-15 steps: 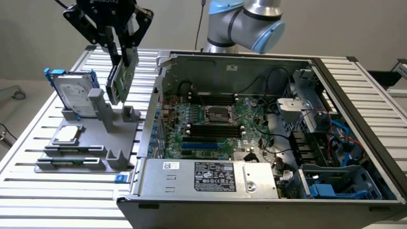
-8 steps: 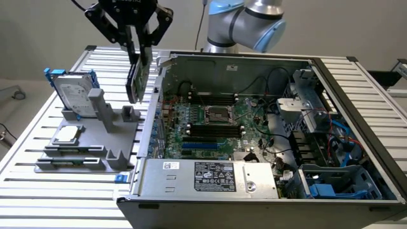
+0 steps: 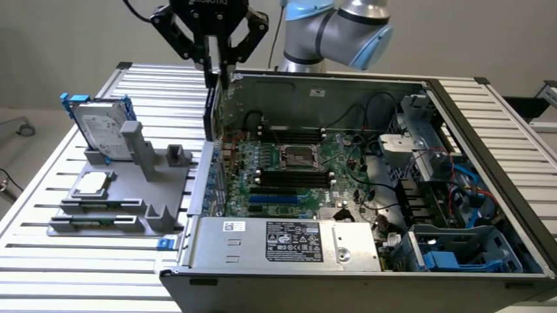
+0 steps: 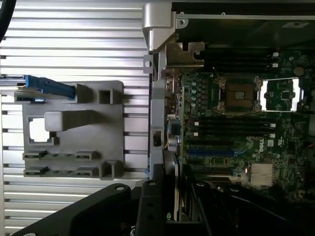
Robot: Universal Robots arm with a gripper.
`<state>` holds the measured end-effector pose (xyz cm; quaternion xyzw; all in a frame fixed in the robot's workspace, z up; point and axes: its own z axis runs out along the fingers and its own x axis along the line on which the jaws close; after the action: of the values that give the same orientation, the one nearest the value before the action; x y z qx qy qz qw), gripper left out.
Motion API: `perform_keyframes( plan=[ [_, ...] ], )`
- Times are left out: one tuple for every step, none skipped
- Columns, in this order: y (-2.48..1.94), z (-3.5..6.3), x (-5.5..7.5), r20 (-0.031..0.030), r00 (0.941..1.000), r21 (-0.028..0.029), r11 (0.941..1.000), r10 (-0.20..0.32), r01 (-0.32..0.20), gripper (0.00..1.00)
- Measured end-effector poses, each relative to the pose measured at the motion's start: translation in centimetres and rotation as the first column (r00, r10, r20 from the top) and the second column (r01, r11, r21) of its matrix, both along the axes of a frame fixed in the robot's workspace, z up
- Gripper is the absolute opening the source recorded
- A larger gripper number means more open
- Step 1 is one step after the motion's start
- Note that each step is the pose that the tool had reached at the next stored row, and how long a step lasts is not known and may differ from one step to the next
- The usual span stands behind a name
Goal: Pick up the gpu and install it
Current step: 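Pick up the gpu and move the gpu toward the slot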
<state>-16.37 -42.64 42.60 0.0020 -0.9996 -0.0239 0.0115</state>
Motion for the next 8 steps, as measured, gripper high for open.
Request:
perform_keyframes(
  plan=[
    [0.00,-0.03,0.5,0.0001,1.0000,0.0001,1.0000,0.000,0.000,0.26],
    [0.00,-0.06,0.9,0.0001,1.0000,0.0000,1.0000,0.000,0.000,0.26],
    [0.00,-0.11,1.4,0.0001,1.0000,0.0001,1.0000,0.000,0.000,0.26],
    [0.00,-0.17,1.8,0.0001,1.0000,0.0000,1.0000,0.000,0.000,0.26],
    [0.00,-0.25,2.3,0.0001,1.0000,0.0001,1.0000,0.000,0.000,0.26],
    [0.00,-0.35,2.7,0.0000,1.0000,0.0000,1.0000,0.000,0.000,0.26],
    [0.00,-0.50,3.2,0.0001,1.0000,0.0000,1.0000,0.000,0.000,0.26],
    [0.02,-0.67,3.7,0.0001,1.0000,0.0000,1.0000,0.000,0.000,0.26]
  ],
)
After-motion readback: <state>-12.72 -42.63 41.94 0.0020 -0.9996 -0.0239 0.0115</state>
